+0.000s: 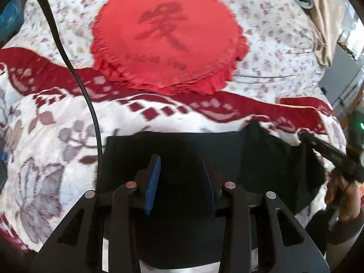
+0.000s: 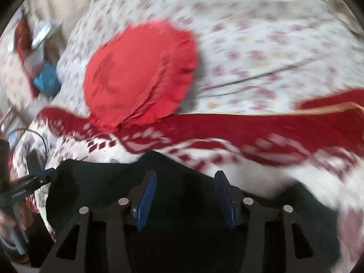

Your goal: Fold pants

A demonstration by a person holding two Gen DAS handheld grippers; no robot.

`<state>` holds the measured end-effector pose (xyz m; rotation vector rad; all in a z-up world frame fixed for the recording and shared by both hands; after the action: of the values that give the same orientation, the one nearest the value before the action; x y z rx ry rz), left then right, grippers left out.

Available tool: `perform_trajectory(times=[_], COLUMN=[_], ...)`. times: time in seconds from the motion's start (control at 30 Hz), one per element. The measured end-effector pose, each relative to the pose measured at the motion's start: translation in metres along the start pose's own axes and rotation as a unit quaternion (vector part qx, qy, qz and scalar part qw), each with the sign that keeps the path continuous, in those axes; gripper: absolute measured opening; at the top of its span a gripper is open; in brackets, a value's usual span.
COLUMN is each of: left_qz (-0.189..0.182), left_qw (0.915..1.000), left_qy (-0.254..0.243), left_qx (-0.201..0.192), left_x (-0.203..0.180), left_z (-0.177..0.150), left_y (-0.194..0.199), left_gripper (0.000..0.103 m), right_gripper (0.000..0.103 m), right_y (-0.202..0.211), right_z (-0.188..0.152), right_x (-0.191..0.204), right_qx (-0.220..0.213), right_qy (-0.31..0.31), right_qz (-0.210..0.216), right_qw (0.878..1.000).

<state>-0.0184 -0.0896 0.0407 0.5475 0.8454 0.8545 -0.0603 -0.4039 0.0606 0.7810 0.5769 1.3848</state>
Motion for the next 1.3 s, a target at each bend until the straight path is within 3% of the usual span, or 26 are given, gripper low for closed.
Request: perform_trajectory(times=[0.13,0.27,0.37,0.53,0.7,0.73,0.77,0.8,0.93,1.0,1.1,1.17,1.2,1.27,1.3], left_qz=[-0.019,-0.031,-0.029,-0.028,-0.025,-0.025,-0.024,-0.024,-0.027,-0.024,-0.024,-0.023,-0.022,-0.020,-0.018], left_qw=[0.9997,0.9989,0.9987,0.9987,0.9988,0.9987,0.9987,0.9986,0.9986,0.9986,0.9985,0.9983,0.9983,0.9983,0.9983], left_qy=[-0.005,0.001,-0.012,-0.020,-0.016,-0.017,-0.018,-0.019,-0.018,-0.018,-0.012,-0.014,-0.018,-0.030,-0.036], left_qx=[0.016,0.034,0.040,0.037,0.040,0.041,0.042,0.042,0.041,0.042,0.047,0.051,0.051,0.046,0.043], left_x=[-0.019,-0.028,-0.036,-0.041,-0.039,-0.040,-0.040,-0.041,-0.041,-0.040,-0.040,-0.041,-0.043,-0.048,-0.050], left_z=[-0.004,-0.010,-0.012,-0.010,-0.012,-0.012,-0.013,-0.013,-0.014,-0.014,-0.016,-0.018,-0.019,-0.018,-0.017], left_y=[-0.013,-0.027,-0.031,-0.028,-0.028,-0.028,-0.029,-0.029,-0.029,-0.031,-0.033,-0.035,-0.034,-0.031,-0.030], left_gripper=[0.034,0.034,0.034,0.034,0.034,0.034,0.034,0.034,0.034,0.034,0.034,0.034,0.034,0.034,0.034], right_gripper=[0.051,0.051,0.051,0.051,0.050,0.042,0.020,0.015,0.014,0.014,0.014,0.018,0.021,0.038,0.043], right_y=[0.041,0.057,0.056,0.034,0.012,0.009,0.009,0.012,0.050,0.060,0.044,0.033,0.035,0.047,0.056], right_z=[-0.033,-0.080,-0.100,-0.107,-0.101,-0.098,-0.095,-0.091,-0.074,-0.075,-0.092,-0.100,-0.100,-0.095,-0.091], right_x=[-0.072,-0.123,-0.136,-0.127,-0.139,-0.140,-0.142,-0.143,-0.141,-0.139,-0.139,-0.144,-0.146,-0.152,-0.157], right_qx=[0.015,0.041,0.056,0.077,0.037,0.030,0.021,0.012,-0.030,-0.014,0.041,0.069,0.062,0.045,0.035], right_qy=[-0.074,-0.208,-0.237,-0.274,-0.350,-0.356,-0.356,-0.352,-0.270,-0.209,-0.162,-0.157,-0.160,-0.155,-0.144], right_qz=[-0.043,0.008,0.004,0.066,0.090,0.093,0.094,0.084,-0.009,-0.077,-0.126,-0.132,-0.127,-0.136,-0.166], right_qw=[0.996,0.977,0.970,0.956,0.931,0.930,0.929,0.932,0.962,0.975,0.978,0.976,0.977,0.977,0.975])
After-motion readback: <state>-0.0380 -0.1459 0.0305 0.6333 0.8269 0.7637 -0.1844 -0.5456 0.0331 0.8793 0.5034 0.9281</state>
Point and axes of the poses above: each gripper's, at about its wrist camera, not at the fingertips, and y roughly against the way its jaws point, x to its left, z to its top, the point moved 6 cm from there along -y, roughly the way its jaws point, and after that the axes turned 11 degrees about -z, right-handed, at the moved point
